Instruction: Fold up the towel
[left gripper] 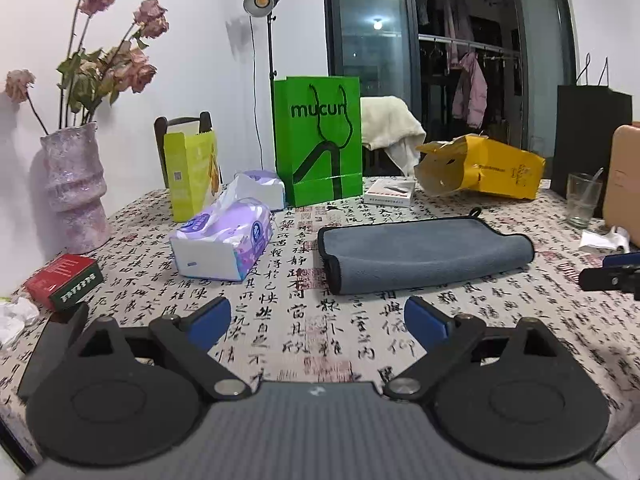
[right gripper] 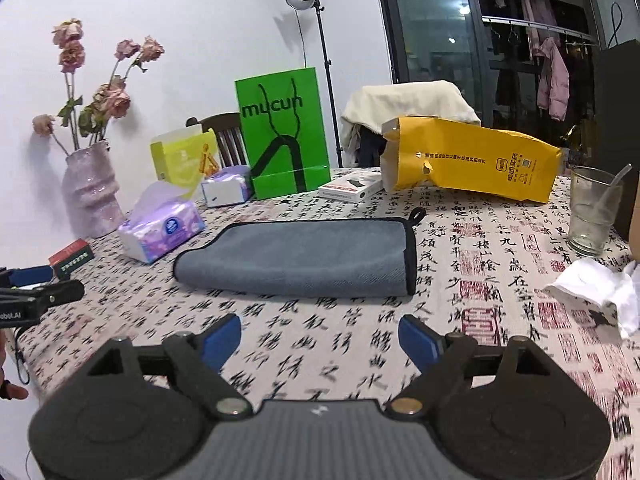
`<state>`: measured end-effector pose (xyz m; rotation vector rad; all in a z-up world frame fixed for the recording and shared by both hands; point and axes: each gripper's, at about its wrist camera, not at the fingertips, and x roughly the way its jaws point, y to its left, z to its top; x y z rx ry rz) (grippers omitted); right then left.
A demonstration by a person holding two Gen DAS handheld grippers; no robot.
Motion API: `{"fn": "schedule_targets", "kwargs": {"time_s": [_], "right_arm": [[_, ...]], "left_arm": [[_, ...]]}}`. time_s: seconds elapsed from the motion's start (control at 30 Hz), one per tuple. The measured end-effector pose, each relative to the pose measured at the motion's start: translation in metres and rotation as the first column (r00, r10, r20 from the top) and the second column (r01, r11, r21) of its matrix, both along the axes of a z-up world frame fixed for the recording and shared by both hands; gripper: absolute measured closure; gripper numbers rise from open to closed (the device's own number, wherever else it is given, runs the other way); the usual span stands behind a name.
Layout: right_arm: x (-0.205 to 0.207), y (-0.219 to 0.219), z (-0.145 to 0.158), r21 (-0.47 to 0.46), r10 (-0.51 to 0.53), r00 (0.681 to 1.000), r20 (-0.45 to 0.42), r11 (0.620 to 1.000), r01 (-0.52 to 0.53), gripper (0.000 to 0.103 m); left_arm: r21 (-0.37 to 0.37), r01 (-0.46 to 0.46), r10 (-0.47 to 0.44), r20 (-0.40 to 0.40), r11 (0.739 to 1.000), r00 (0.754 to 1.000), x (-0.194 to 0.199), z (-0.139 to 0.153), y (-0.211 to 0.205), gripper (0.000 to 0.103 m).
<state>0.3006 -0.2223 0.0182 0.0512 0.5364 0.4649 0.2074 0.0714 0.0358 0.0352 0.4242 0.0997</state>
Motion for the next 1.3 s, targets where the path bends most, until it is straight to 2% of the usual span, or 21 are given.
{"fn": "schedule_targets", "kwargs": {"time_s": [0.4,0.7,0.9,1.1,1.3], "right_arm": [[-0.064,0.006,0.0,0.023,0.004,1.0,0.026,1.0,-0.005,0.016],[-0.113,0.009,0.004,0.01,0.0,0.997,0.075,1.0,0.0,0.013],[-0.147,0.012,0.003,-0.009,-0.002,0.993,0.114,1.0,0.003,0.012],[-0.178,0.013,0.004,-0.003,-0.004,0.99,0.138,1.0,0.004,0.011],[-0.202,0.009,-0.001,0.015,-0.031,0.989,0.144,0.999,0.029,0.007]], "left_arm": [[0.016,-0.019,0.019,0.039,1.0,0.999,-0.064,0.002,-0.011,0.006],[0.022,-0.001,-0.001,0.08,1.0,0.997,-0.11,-0.001,-0.02,0.003],[0.019,0.027,-0.028,0.073,0.999,0.997,-0.134,-0.004,-0.022,0.002],[-0.009,0.013,-0.013,0.074,1.0,0.997,-0.156,-0.009,-0.024,0.0],[0.016,0.028,-0.029,0.073,0.999,0.997,-0.17,-0.02,-0.035,0.0]]}}
